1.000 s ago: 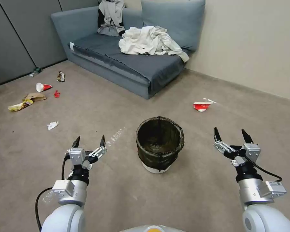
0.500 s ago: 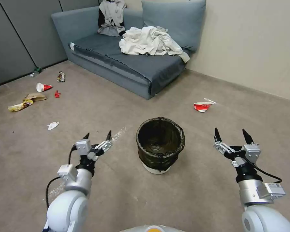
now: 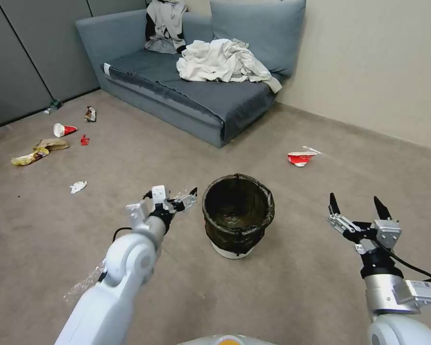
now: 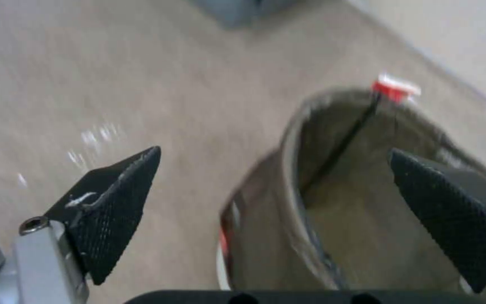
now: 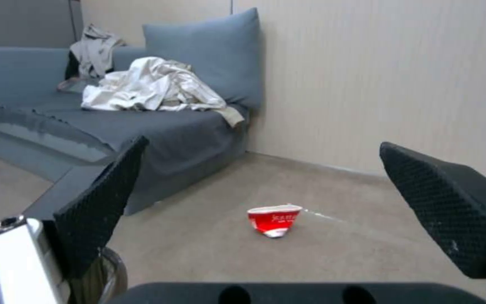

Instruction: Pick up the trash can from the floor.

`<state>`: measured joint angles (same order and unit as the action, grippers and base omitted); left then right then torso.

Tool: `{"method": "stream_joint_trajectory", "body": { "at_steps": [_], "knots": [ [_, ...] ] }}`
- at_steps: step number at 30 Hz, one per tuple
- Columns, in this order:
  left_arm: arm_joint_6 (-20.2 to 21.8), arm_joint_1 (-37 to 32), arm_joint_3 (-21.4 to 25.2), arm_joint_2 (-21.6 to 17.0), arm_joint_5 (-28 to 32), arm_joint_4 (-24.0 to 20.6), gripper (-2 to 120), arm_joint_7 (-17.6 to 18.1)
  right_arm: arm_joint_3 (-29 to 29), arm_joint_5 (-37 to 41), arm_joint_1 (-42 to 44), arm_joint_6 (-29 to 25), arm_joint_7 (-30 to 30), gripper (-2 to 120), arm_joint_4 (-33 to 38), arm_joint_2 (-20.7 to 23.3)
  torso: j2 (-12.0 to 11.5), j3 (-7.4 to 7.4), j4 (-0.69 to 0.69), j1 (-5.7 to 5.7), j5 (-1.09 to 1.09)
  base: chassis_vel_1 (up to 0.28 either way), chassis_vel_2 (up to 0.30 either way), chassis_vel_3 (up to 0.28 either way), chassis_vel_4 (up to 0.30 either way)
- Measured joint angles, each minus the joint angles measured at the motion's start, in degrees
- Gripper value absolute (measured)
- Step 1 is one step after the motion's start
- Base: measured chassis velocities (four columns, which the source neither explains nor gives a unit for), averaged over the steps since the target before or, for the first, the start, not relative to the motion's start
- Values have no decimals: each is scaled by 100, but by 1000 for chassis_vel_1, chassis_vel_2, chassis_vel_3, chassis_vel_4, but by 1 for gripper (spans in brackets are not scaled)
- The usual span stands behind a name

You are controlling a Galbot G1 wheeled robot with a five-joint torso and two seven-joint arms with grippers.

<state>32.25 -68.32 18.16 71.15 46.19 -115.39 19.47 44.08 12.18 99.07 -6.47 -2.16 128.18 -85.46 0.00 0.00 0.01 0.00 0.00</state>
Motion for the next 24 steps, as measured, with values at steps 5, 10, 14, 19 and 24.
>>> {"method": "stream_joint_trajectory", "body": {
  "at_steps": [5,10,14,19,24],
  "knots": [
    [456,711,-552,-110,785,648,100,593,67,-72,53,0,32,100,55,-184,0,0,-1,0,-1,0,0,0,0],
    [553,1031,-789,-112,952,1024,100,753,84,-85,60,-7,41,100,61,-245,0,0,-1,0,0,0,0,0,0],
    [589,1207,-948,-96,1161,1276,100,842,98,-85,62,-12,53,100,68,-256,0,0,-1,0,0,0,0,0,0],
    [677,1407,-1106,-15,1493,1575,100,1052,125,-78,61,-13,81,100,87,-247,0,0,-1,0,0,0,0,0,0],
    [776,1525,-1155,70,1622,1781,100,1198,141,-59,67,-20,100,100,88,-233,0,0,-1,0,0,0,0,0,0]
  ]
}}
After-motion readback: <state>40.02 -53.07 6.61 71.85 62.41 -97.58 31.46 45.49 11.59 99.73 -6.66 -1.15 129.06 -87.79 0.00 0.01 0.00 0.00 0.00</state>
